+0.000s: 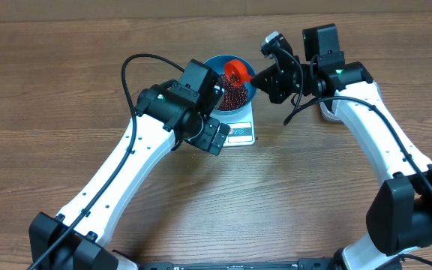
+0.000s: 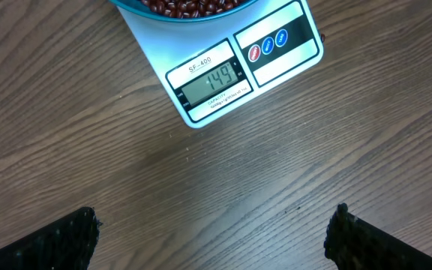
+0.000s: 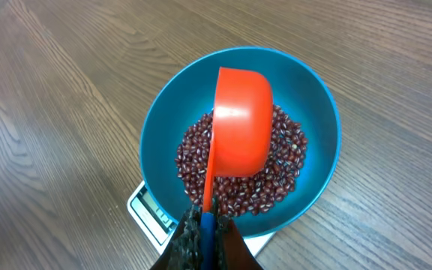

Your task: Scoop item into bowl and weigh 150g on scale

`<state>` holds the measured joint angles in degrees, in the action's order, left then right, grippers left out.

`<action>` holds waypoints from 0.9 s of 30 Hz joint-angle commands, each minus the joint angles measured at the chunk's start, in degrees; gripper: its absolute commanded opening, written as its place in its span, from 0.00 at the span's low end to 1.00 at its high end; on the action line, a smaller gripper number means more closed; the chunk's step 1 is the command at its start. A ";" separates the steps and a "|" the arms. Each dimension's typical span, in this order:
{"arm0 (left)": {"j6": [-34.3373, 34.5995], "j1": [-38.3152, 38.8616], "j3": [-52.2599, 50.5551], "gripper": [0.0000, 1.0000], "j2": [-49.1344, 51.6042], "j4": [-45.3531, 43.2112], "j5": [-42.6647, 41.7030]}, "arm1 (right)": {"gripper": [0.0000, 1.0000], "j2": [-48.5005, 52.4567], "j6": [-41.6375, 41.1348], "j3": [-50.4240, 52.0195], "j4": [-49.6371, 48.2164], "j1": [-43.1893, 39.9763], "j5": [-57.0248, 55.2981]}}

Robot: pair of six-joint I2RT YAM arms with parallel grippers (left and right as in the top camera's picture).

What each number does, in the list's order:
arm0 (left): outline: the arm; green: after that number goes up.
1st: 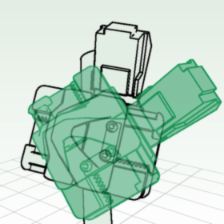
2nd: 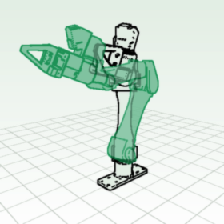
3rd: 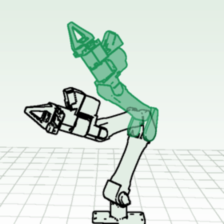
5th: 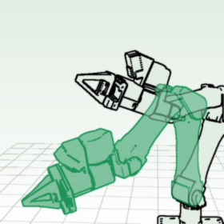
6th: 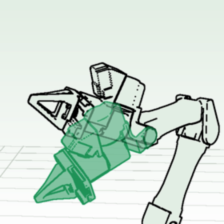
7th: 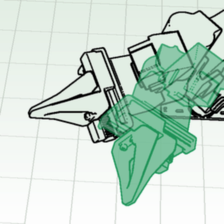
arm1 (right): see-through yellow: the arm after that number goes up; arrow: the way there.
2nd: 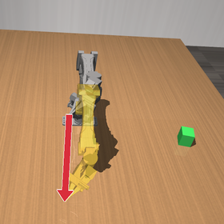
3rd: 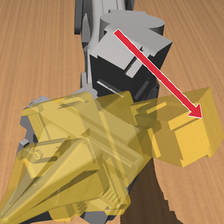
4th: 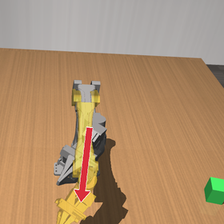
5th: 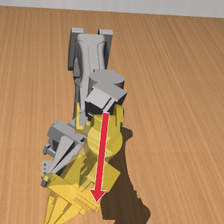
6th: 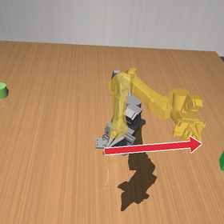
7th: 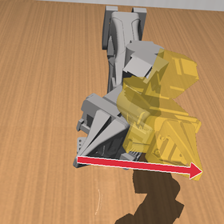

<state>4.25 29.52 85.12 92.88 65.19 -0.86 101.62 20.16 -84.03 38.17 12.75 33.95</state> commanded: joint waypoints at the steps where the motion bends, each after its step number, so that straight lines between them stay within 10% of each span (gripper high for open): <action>1: -0.87 0.11 0.52 1.00 -0.63 0.15 0.20 | 0.04 -3.04 6.19 -1.62 2.01 1.20 3.39; 27: -0.87 0.11 0.52 1.00 -0.63 0.15 0.20 | 0.04 -3.91 2.32 -1.66 -0.35 2.95 -5.86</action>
<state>4.25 29.52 85.12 92.88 65.19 -0.86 100.22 23.62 -84.12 38.17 15.49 28.95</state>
